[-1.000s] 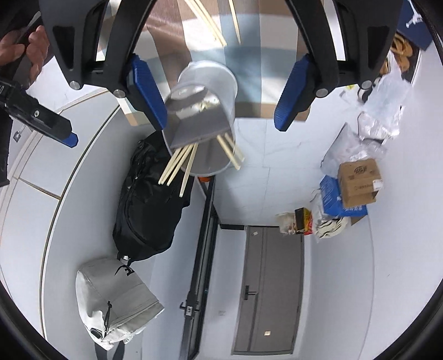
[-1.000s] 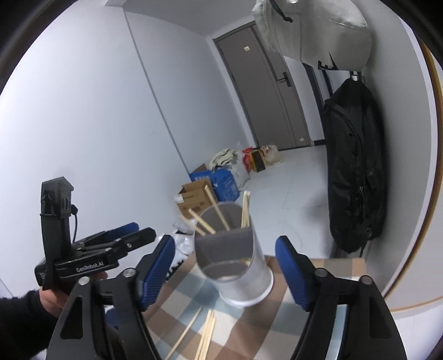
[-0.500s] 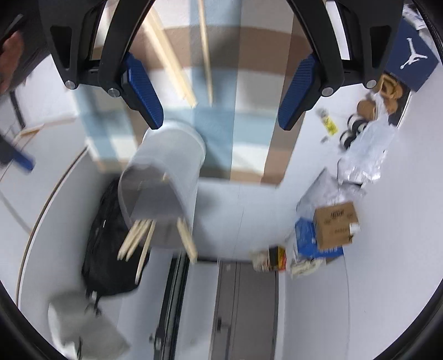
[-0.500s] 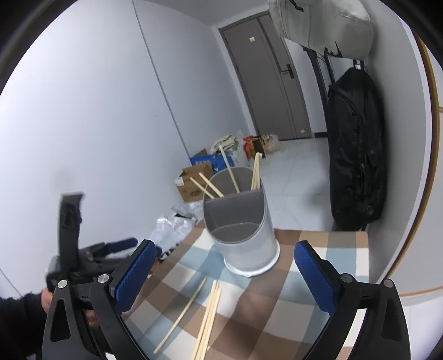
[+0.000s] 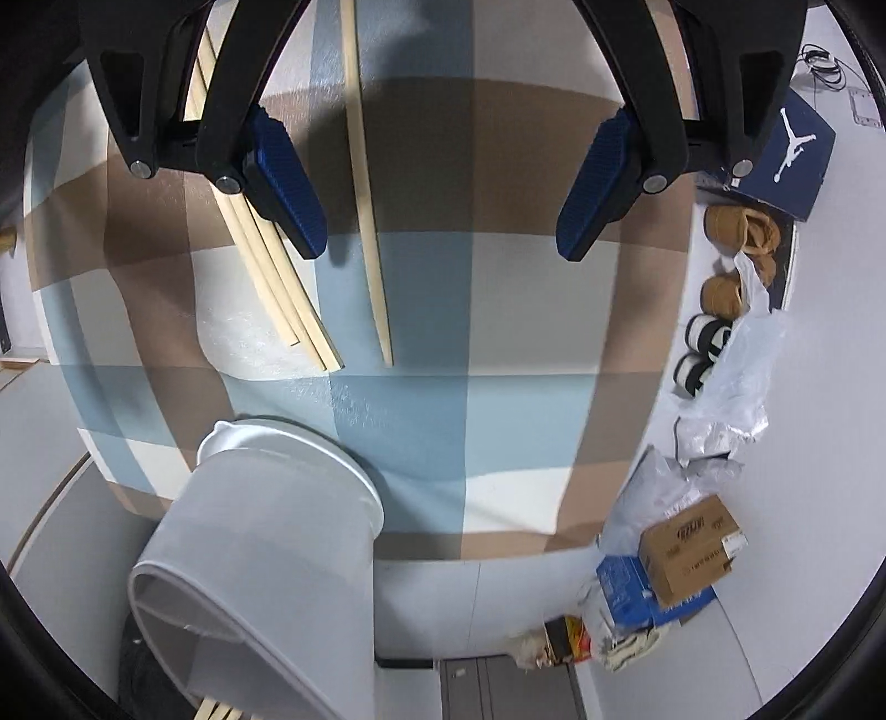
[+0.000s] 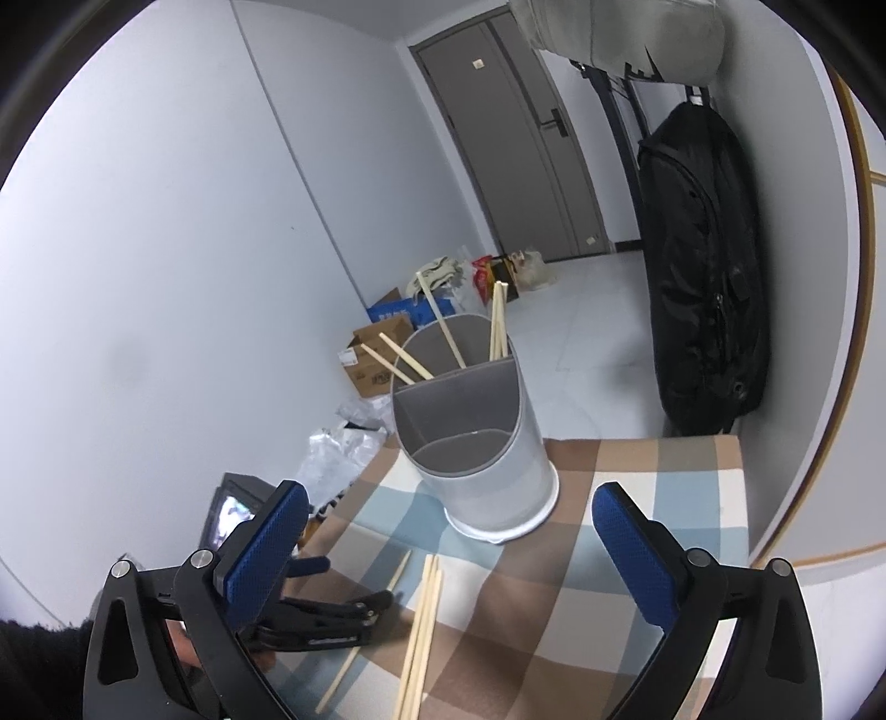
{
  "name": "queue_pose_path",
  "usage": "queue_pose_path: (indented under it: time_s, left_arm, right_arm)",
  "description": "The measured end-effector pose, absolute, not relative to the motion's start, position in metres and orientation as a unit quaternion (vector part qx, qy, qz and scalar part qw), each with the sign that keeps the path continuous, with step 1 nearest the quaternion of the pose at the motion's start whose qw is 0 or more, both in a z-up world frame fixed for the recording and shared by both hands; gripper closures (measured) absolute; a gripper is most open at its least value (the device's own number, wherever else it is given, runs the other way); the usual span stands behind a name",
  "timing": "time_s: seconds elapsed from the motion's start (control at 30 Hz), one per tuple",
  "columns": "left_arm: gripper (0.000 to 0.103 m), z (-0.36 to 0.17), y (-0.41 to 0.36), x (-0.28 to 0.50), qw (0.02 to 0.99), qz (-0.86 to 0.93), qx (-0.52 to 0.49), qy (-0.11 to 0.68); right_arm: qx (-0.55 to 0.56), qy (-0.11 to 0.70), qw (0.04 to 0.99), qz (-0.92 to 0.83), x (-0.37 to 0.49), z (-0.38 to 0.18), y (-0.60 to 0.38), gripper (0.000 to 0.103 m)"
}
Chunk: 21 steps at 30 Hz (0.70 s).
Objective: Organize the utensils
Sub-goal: 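Lower both tools back toward the chopstick pile on the cloth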
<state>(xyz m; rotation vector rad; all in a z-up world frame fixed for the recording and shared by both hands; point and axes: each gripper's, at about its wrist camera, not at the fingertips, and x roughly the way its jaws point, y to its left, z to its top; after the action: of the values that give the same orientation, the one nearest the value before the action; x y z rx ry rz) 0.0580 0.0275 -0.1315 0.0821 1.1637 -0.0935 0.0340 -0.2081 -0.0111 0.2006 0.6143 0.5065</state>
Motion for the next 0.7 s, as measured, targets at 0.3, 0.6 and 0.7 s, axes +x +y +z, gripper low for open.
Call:
queue_pose_path:
  time_s: [0.3,0.6,0.7]
  left_arm:
    - [0.027,-0.135,0.022,0.067,0.826,-0.039,0.029,0.561]
    - [0.102,-0.130,0.024,0.076,0.832,-0.075,-0.007,0.549]
    - [0.103,-0.129,0.033,0.076,0.831,-0.082,-0.046,0.548]
  right_arm:
    - [0.118,0.301,0.913,0.249,0.033,-0.008,-0.214,0.000]
    - [0.126,0.317,0.906,0.252,0.036,-0.013,-0.213,0.000]
    - [0.121,0.321,0.903,0.260,0.037,-0.016,-0.208,0.000]
